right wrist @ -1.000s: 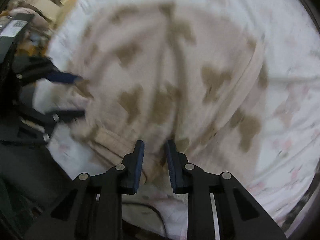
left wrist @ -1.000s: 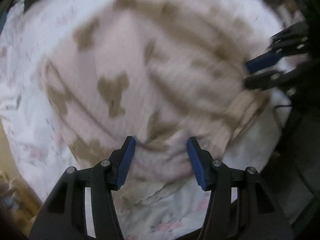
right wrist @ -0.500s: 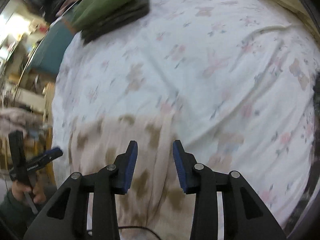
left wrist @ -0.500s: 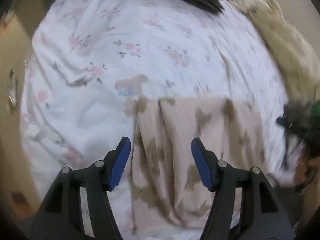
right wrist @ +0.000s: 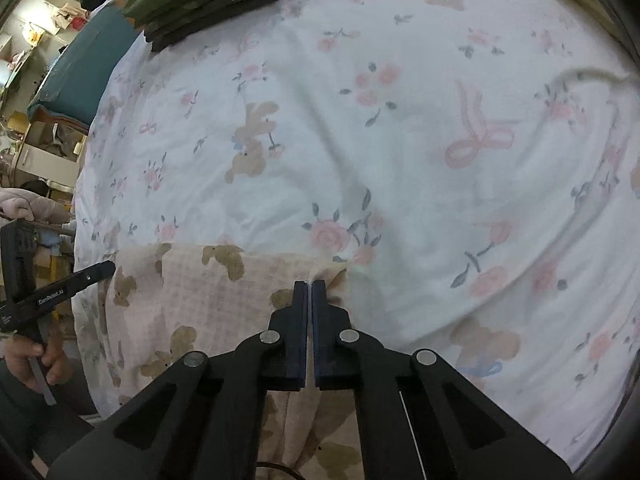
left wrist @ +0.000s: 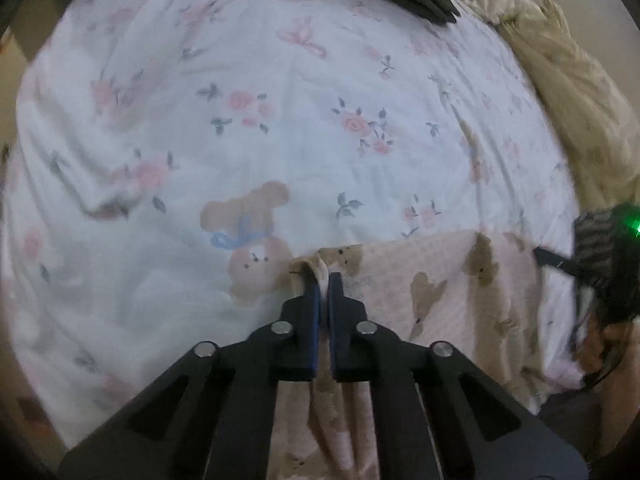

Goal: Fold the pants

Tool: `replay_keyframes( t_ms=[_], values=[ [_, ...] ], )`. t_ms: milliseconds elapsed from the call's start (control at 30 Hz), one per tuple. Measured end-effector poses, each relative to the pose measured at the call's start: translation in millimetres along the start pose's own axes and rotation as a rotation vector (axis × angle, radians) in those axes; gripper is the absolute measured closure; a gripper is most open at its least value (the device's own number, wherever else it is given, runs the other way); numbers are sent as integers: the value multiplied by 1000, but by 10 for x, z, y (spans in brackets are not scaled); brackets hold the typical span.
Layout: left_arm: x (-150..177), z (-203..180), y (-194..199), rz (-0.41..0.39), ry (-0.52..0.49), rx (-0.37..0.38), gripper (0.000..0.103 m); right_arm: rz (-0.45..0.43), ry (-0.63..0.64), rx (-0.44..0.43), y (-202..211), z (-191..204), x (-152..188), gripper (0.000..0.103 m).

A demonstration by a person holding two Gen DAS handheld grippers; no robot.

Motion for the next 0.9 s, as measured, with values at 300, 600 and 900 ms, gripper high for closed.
replay_keyframes(
  t_ms=[300,600,900],
  values=[
    [-186,125,48,-48,29,-33,102,-55,-33,79,29,-245,-166,102],
    [-98,-200,416,-169,-56,-21,74,-148,49,21,411,125,-158,97],
    [693,-529,-174,190,-225,8,75,240,405,55,-379,780,623,101]
  ],
)
Point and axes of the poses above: each gripper's, at about its wrist camera, not at the fingertips, and y roughly against the way its jaws point, z to its left, x to its underside, the point moved 5 cm from there along -y, roughly the way its jaws point, and after that the axes turned 7 degrees about -z, right-handed, at the moved point
